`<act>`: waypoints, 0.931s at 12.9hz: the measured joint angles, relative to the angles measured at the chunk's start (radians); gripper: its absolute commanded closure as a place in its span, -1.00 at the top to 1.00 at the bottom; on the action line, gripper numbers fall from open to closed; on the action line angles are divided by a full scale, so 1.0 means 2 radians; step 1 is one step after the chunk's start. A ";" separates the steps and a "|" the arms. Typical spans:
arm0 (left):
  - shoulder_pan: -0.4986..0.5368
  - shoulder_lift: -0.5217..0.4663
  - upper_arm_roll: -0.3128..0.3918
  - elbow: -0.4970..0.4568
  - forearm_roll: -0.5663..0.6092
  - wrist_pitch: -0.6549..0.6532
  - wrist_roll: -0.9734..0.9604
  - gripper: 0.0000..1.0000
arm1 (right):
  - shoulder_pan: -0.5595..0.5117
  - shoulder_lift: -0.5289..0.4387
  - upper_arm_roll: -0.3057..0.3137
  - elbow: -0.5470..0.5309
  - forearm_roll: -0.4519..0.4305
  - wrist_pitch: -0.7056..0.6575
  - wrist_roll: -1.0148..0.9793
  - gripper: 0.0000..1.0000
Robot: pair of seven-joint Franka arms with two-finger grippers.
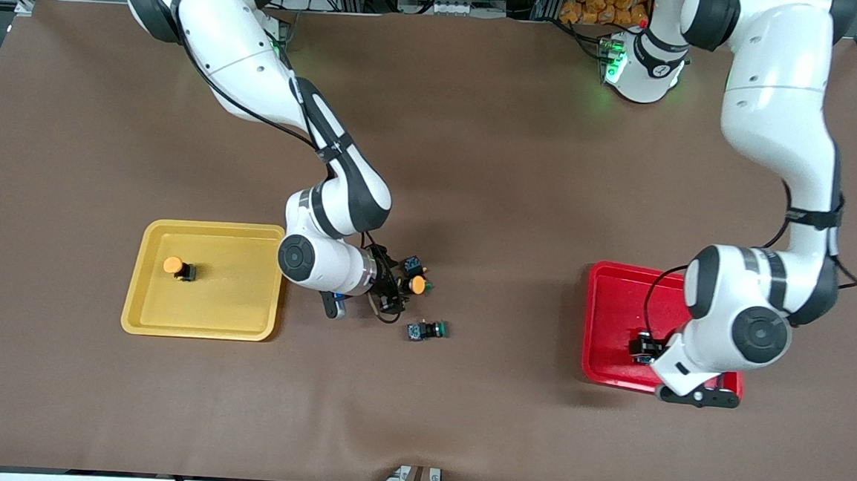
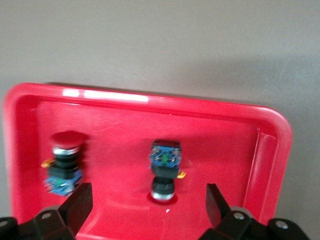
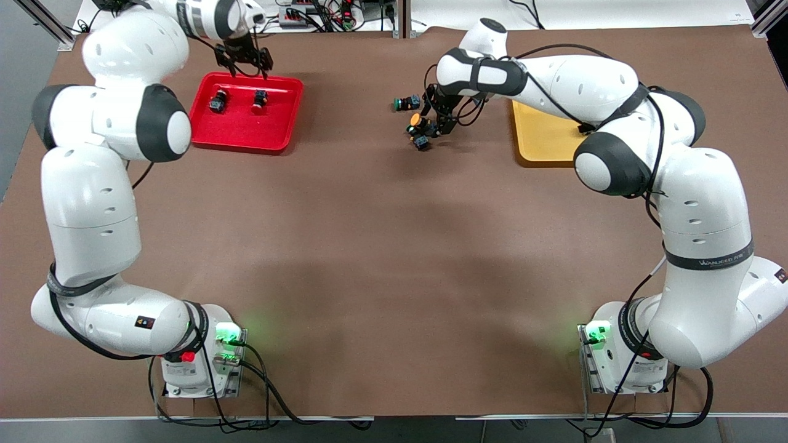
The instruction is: Place red and yellow buttons in trays
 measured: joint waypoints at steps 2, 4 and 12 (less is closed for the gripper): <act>0.014 -0.044 0.000 -0.005 0.000 -0.037 0.010 1.00 | 0.003 0.006 0.000 0.000 0.000 0.013 0.000 -1.00; 0.030 -0.101 0.000 -0.033 0.000 -0.054 0.025 1.00 | 0.001 0.006 -0.002 0.002 0.000 0.013 0.000 -1.00; 0.036 -0.327 -0.001 -0.180 0.000 -0.097 0.026 1.00 | -0.071 -0.013 -0.010 0.096 0.000 -0.195 -0.094 -1.00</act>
